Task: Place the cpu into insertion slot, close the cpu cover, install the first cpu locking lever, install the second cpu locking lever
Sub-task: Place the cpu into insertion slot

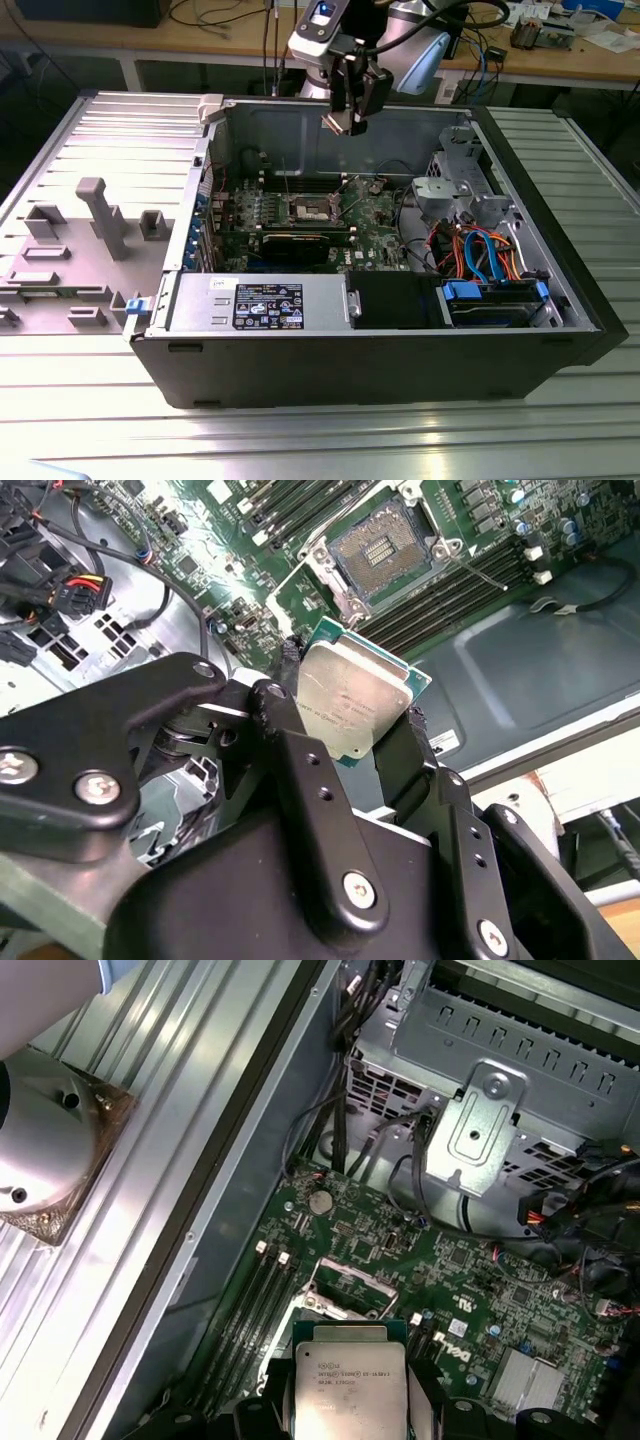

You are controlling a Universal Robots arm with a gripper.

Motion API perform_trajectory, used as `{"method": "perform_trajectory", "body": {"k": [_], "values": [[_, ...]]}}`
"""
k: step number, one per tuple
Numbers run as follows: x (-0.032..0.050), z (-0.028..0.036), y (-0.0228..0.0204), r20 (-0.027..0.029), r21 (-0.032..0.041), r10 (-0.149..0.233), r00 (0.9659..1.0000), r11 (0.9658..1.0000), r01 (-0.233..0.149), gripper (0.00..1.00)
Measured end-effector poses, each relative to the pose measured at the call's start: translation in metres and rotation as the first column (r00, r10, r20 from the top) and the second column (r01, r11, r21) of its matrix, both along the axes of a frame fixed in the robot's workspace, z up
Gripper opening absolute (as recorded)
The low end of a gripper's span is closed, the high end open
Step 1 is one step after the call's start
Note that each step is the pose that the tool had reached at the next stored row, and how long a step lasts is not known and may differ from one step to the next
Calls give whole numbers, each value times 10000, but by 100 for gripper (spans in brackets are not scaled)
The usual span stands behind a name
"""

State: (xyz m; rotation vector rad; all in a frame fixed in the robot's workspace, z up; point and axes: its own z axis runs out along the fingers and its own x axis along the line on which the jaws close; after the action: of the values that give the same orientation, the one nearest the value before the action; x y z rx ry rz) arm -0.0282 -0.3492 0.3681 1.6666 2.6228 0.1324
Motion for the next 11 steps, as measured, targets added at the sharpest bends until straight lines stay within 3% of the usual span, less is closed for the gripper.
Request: {"method": "perform_trajectory", "body": {"k": [11], "values": [[-10, -5, 0, 0, 0, -559, 9984, 9984, 559, 55]]}}
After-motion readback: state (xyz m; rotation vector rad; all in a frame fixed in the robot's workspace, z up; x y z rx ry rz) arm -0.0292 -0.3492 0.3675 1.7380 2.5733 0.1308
